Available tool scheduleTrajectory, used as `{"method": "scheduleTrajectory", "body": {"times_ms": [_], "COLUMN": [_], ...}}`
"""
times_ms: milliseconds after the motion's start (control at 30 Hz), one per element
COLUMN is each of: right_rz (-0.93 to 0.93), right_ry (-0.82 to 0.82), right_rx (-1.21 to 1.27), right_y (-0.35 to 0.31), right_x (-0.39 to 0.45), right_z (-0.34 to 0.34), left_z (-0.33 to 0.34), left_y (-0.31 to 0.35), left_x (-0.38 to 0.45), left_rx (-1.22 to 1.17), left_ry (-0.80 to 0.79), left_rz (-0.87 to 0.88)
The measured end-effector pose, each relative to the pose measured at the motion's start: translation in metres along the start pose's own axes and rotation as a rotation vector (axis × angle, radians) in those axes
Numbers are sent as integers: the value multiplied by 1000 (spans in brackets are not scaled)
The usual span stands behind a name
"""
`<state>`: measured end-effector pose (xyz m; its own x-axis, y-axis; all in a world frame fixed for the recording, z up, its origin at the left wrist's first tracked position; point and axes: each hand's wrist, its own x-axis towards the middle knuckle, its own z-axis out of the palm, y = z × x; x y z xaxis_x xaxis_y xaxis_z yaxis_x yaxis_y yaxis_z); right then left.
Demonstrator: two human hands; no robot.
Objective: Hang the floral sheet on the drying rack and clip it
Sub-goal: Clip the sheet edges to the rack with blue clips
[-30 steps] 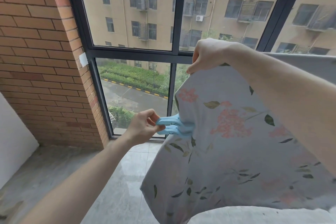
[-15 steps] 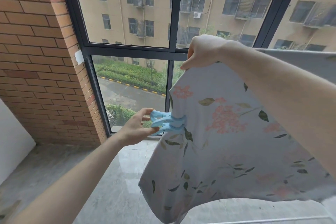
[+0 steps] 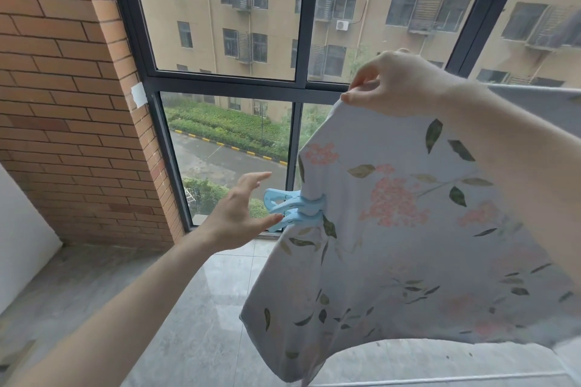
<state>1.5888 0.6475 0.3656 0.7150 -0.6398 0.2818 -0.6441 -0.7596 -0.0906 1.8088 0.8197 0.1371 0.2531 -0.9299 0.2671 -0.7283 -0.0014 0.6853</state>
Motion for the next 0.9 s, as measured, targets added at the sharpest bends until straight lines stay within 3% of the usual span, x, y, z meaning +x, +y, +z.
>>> {"method": "scheduleTrajectory", "body": {"times_ms": [167,300,500,700,901], "right_rz": [-41,-57,57,253,480], "right_ry": [262,406,328,254,209], "right_rx": [26,166,354,453,493], "right_y": [12,30,82,161,271], "right_x": [-38,-71,-153,-274,-419], "right_z": [43,62,69,76,59], "left_z": [-4,0,37,123,251], "left_y": [54,80,130,197,306], "left_x": [18,35,40,41,36], "left_rx": [55,70,268,175,122], "left_ry": [72,135,211,-1,-132], "left_rz": [212,245,508,455,544]}}
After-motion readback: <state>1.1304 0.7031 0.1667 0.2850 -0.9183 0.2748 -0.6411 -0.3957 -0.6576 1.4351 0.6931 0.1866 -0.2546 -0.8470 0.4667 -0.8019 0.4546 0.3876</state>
